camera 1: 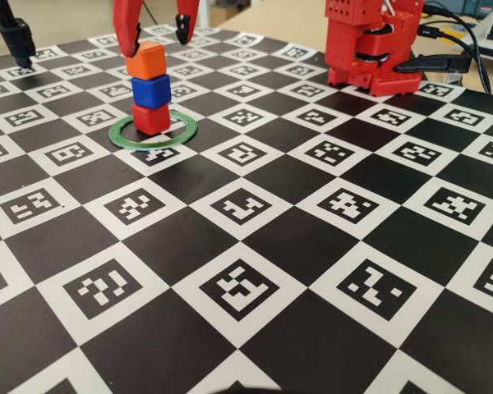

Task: Grab the red cube then put it in the green circle then put the blue cube on top and finally the orange cube on top

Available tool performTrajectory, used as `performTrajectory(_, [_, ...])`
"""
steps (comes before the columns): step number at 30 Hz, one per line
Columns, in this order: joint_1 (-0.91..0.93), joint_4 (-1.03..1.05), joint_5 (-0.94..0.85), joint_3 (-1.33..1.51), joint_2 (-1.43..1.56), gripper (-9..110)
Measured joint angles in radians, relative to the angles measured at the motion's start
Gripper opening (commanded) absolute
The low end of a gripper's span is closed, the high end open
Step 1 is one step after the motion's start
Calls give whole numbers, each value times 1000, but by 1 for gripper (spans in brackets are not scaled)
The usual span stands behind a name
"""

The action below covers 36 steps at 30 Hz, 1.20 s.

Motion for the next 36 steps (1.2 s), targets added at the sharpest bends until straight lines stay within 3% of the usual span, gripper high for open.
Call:
performTrajectory(10, [-37,-86,153,276,304,36])
performTrajectory(22, [-97,-318,301,701,597,13])
performTrajectory(31, [-103,-503,230,927,732,-5])
performTrajectory(36, [-133,-592,132,1058,836,-6])
